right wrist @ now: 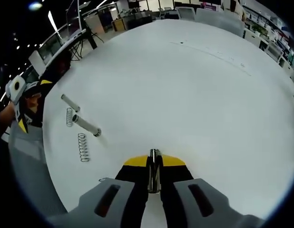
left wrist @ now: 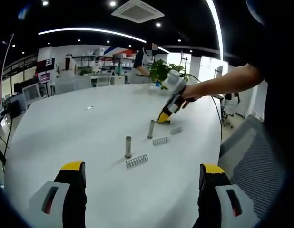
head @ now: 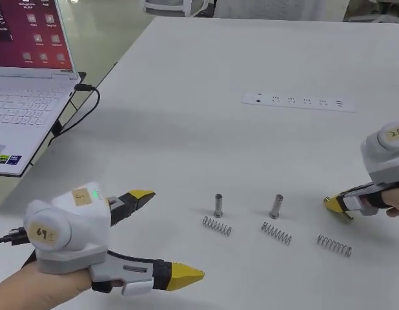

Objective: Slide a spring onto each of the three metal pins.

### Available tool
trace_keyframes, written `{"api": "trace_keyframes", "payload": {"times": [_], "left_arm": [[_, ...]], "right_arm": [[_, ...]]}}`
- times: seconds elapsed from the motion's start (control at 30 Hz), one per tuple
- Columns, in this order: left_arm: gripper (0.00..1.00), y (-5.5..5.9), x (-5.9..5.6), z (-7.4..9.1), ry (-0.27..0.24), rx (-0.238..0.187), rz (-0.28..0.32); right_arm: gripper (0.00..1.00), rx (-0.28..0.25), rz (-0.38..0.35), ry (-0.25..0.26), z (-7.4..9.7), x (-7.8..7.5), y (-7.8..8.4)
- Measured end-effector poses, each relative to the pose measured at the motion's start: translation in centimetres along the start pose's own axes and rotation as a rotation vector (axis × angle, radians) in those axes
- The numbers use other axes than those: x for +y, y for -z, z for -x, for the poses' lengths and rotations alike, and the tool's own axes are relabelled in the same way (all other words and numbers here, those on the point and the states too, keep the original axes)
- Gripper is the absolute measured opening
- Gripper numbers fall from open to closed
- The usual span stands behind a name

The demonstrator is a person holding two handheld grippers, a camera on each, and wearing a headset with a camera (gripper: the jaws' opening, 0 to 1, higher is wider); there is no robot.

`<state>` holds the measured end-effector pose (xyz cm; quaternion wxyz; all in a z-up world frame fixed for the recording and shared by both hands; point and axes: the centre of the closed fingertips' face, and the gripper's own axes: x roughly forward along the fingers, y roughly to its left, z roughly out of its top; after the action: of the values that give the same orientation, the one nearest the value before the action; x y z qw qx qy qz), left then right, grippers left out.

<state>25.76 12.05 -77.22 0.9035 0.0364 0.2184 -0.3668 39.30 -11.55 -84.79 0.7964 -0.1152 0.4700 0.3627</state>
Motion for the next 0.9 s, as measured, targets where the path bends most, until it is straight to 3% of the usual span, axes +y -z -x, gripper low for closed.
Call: {"api": "trace_keyframes", "payload": {"times": [0.9], "left_arm": [[0.96, 0.0, -0.4, -0.5, 0.005, -0.002, -0.006]], "right_arm": [[0.05, -0.115, -0.021, -0.013, 2.7, 0.4, -0.9]]}}
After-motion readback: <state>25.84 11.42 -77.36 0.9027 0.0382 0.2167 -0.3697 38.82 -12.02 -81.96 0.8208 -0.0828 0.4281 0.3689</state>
